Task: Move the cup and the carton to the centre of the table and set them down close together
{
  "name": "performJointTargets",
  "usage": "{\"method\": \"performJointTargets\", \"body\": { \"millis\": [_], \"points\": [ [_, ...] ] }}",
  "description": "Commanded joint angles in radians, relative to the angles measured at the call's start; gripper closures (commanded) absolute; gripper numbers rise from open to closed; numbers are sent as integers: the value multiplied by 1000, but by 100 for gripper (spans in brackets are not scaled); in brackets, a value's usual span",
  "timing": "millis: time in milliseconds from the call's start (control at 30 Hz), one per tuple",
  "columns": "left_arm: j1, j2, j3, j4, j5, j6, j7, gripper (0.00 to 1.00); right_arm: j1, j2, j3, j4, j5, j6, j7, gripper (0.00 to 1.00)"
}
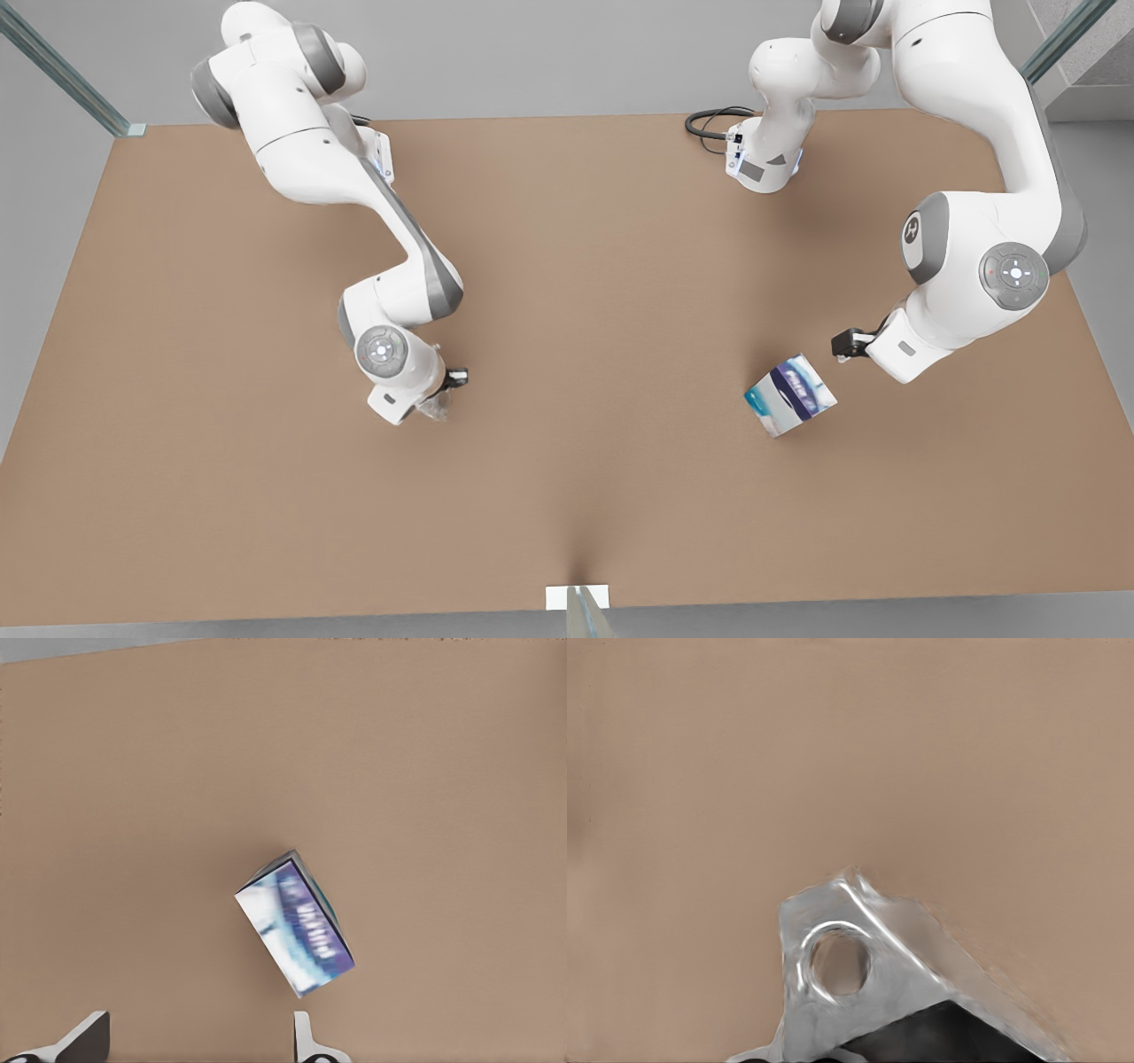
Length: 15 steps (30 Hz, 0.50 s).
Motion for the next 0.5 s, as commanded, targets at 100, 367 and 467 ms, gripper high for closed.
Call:
{"method": "performJointTargets", "body": {
  "millis": [100,367,467],
  "points": [
    [0,0,0,0,-1,0,1,0,123,126,-13,178,-7,3,17,79],
    [5,-15,0,-8,-1,9,-11,0,343,382,-45,519,-9,-33,76,79],
    [17,-55,0,-100,-8,54,-80,0,385,428,-72,548,-9,3,80,79]
  ]
}}
